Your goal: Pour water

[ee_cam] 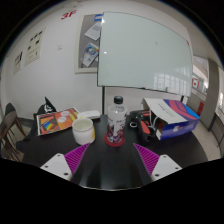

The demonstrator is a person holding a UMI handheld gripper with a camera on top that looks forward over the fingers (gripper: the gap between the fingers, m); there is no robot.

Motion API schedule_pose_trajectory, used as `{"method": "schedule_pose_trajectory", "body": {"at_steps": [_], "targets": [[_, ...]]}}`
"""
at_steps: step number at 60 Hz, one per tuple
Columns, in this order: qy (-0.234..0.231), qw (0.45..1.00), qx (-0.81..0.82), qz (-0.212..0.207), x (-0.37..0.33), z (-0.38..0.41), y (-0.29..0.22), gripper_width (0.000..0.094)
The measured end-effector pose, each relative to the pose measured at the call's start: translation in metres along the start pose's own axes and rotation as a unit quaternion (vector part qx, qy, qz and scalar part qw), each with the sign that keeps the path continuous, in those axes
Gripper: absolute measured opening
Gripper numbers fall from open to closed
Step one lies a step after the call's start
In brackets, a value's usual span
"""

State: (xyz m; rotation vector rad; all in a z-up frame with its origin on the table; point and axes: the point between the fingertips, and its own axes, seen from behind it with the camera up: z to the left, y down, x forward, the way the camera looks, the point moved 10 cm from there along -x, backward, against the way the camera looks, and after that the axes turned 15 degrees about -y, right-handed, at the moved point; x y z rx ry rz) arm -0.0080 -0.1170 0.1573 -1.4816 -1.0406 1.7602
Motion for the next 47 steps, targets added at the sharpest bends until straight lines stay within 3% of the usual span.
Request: {"method": "schedule_pose_trajectory", "body": {"at_steps": [22, 47], "targets": [[0.021, 1.0, -0.012, -0.009, -0.15, 0.071, 0.027, 0.0844], [0.032, 0.999, -0.006, -0.018, -0.191, 0.078, 0.032, 0.0847]]}}
